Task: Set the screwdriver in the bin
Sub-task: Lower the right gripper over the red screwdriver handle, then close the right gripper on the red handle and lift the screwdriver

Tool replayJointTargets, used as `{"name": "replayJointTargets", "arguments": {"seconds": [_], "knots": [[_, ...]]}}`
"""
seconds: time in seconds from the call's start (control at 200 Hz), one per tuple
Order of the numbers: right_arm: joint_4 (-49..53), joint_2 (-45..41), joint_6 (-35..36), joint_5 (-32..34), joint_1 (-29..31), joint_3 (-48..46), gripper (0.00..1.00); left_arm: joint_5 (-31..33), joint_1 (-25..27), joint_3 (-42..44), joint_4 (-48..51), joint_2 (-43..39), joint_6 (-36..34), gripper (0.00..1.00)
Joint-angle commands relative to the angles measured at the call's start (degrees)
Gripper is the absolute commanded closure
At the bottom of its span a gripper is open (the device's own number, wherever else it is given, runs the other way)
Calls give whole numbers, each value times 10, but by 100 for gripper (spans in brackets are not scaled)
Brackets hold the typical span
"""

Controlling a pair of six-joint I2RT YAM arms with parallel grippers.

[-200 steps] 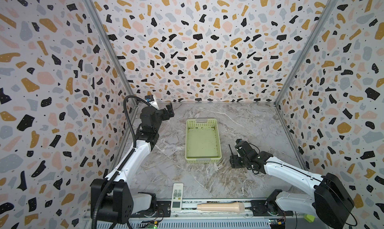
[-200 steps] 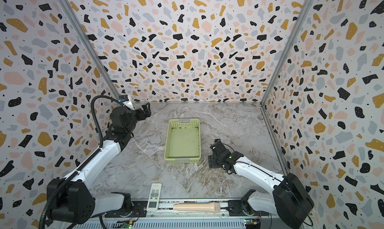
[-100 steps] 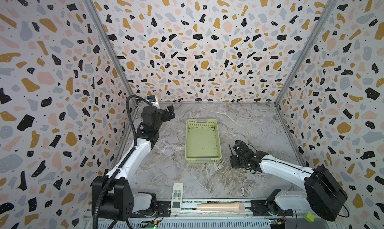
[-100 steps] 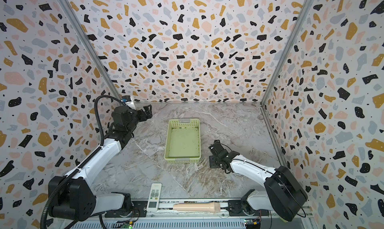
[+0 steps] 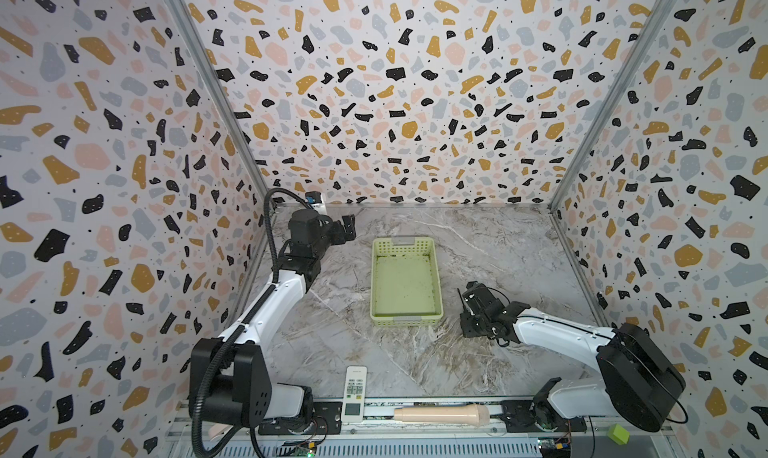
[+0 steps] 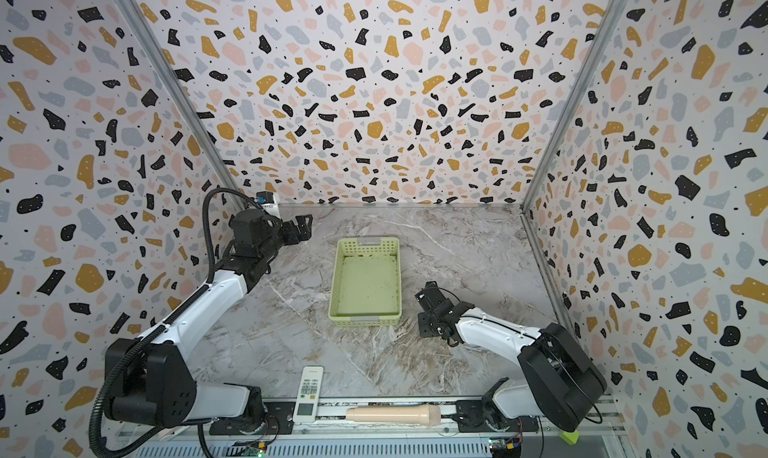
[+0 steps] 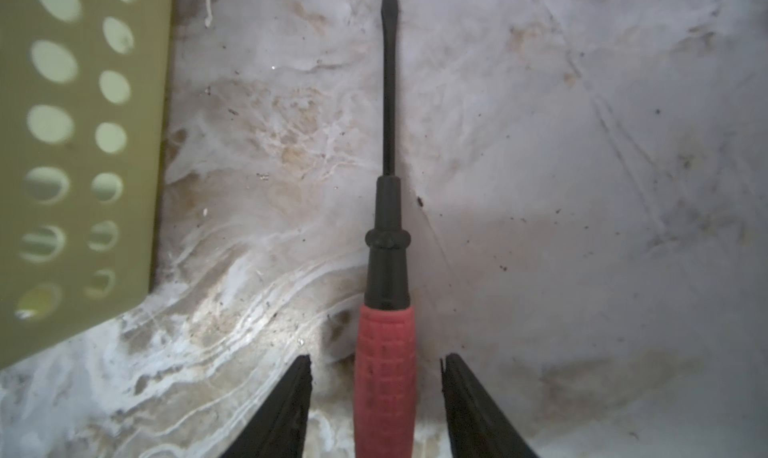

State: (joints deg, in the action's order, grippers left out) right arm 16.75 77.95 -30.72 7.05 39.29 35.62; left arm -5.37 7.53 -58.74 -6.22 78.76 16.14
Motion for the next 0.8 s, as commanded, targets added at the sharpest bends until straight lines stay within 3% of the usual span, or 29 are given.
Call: {"name": "replayJointTargets", "arguments": {"seconds": [0.0, 0.27, 0.791], "knots": [[-3, -5, 4, -7, -3, -1, 49, -7, -1, -23, -1, 0, -7, 0], [-20, -14, 4, -36, -22, -16, 53, -4, 0, -23, -2, 4, -5, 0], [-1, 2, 16, -17, -25, 1, 65, -1, -1, -23, -2, 6, 0, 0]]}}
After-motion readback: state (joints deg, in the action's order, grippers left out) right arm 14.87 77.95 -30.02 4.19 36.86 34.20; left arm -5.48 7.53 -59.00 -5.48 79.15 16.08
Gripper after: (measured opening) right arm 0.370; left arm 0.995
